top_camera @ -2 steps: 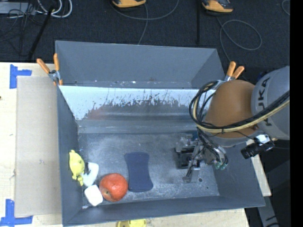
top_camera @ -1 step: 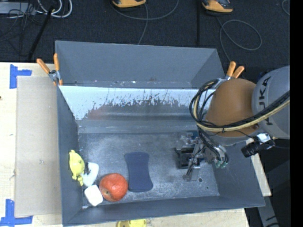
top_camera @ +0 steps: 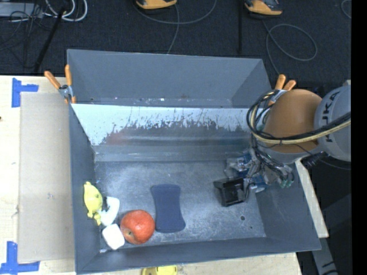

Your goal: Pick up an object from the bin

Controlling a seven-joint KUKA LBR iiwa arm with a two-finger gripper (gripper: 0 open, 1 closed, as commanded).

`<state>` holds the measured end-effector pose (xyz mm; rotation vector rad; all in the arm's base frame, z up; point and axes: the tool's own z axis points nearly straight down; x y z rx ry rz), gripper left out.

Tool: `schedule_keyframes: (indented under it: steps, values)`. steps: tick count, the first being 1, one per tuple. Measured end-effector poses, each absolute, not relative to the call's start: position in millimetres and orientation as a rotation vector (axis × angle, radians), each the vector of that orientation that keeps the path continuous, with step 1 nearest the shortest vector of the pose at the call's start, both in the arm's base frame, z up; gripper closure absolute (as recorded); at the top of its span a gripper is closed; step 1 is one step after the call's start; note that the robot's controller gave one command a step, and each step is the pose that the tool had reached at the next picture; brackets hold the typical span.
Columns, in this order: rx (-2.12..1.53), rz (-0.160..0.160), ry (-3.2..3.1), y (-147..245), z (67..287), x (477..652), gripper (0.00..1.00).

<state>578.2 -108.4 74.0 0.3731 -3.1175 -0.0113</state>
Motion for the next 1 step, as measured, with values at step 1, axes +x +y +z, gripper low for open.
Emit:
schedule_keyframes:
  steps: [1]
  values:
    - [0.372,-0.011,-3.118,-108.5,74.0,578.2,1.00]
